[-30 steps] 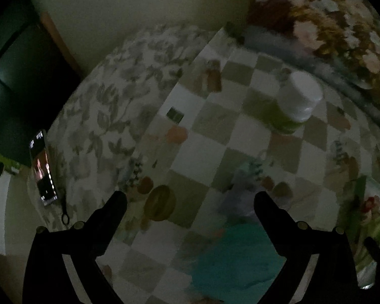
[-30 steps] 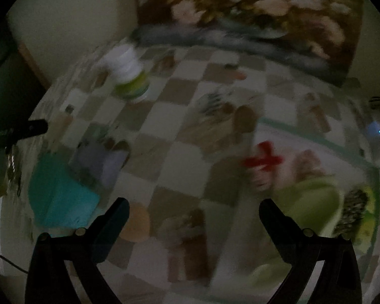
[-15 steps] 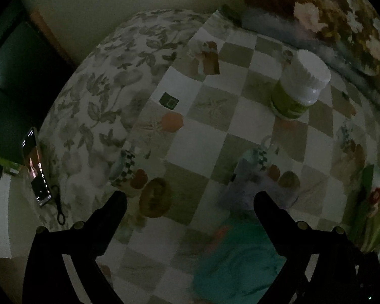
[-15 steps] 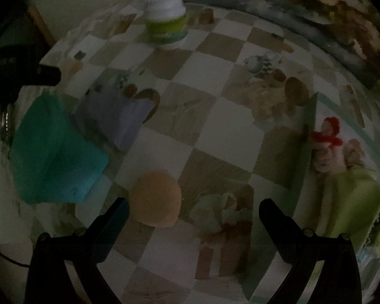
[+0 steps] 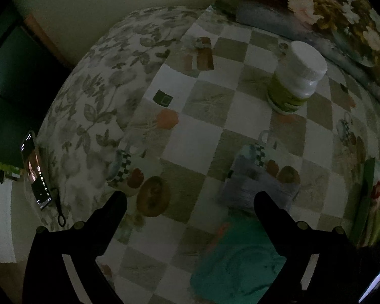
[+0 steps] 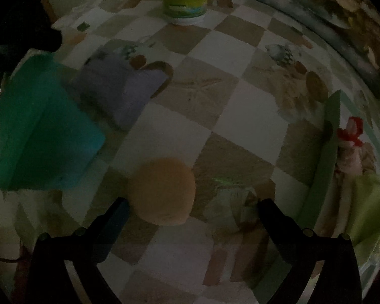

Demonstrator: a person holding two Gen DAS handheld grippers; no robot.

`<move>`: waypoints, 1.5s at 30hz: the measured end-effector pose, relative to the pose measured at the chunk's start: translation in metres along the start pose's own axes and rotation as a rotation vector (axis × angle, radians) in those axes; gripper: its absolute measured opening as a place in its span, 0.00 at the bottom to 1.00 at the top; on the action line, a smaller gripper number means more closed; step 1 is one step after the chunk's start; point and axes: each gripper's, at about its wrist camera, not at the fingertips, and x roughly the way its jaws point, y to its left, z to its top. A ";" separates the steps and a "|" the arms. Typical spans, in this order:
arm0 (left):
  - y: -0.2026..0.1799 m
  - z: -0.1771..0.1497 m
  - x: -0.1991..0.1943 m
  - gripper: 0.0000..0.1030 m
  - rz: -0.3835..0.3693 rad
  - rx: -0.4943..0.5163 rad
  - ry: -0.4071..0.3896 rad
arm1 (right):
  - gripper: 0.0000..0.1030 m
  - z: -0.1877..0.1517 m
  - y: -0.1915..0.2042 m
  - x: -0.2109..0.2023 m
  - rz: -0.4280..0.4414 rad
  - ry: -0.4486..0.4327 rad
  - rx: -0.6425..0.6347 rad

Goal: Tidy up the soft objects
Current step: 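Grasp the tan round sponge ball with the right gripper, then lift the sponge ball with the right gripper and carry it toward the tray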

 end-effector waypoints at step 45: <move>0.014 0.056 0.073 0.97 0.090 0.089 0.249 | 0.51 0.002 -0.077 -0.038 0.009 -0.057 0.062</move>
